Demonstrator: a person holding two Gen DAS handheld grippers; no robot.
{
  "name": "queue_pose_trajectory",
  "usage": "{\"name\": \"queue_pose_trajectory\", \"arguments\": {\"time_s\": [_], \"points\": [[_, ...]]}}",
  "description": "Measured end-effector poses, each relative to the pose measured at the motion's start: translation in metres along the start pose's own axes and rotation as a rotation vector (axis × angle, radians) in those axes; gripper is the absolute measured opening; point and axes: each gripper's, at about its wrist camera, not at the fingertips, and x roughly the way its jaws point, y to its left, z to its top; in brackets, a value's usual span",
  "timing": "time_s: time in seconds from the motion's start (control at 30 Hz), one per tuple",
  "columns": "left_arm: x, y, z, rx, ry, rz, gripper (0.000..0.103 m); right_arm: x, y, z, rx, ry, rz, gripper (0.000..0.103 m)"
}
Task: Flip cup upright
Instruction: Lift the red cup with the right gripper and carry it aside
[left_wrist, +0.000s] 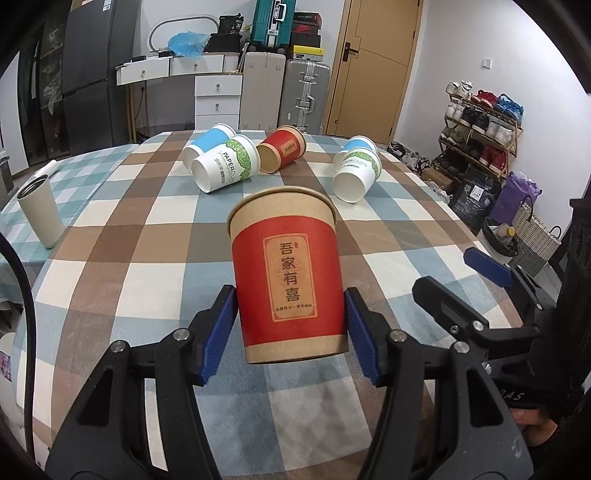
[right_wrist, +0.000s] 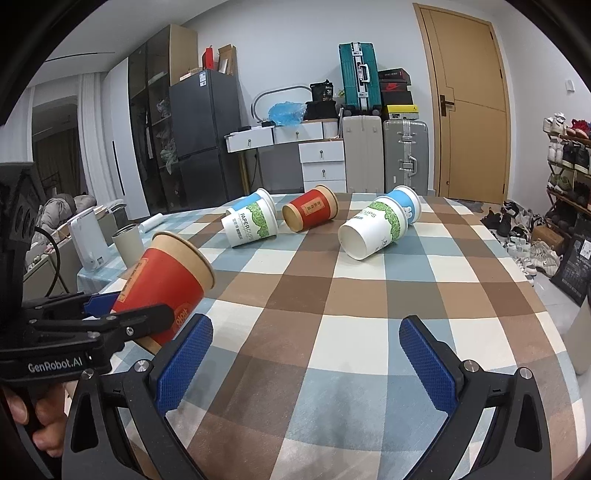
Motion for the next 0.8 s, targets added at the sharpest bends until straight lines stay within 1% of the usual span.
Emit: {"name": "queue_pose_trajectory", "arguments": {"time_s": [0.17, 0.47, 0.73, 0.8], "points": [[-0.009, -0.006, -0.01, -0.004, 0.0, -0.007, 0.056, -0.007, -0.002, -0.004, 0.005, -0.004, 0.004, 0.103], [-0.004, -0.01, -0.024, -0.022, 0.032, -0.01, 0.056, -0.012, -0.003, -0.01, -0.001, 0.005, 0.023, 0.103], [0.001, -0.01, -0.033, -0.024, 0.045, -0.01, 0.057, -0.015, -0.003, -0.014, -0.039, 0.007, 0.103, 0.103], [0.001, -0.01, -0.033, -0.022, 0.045, -0.008, 0.056, -0.015, -0.002, -0.014, -0.042, 0.004, 0.105, 0.103]]}}
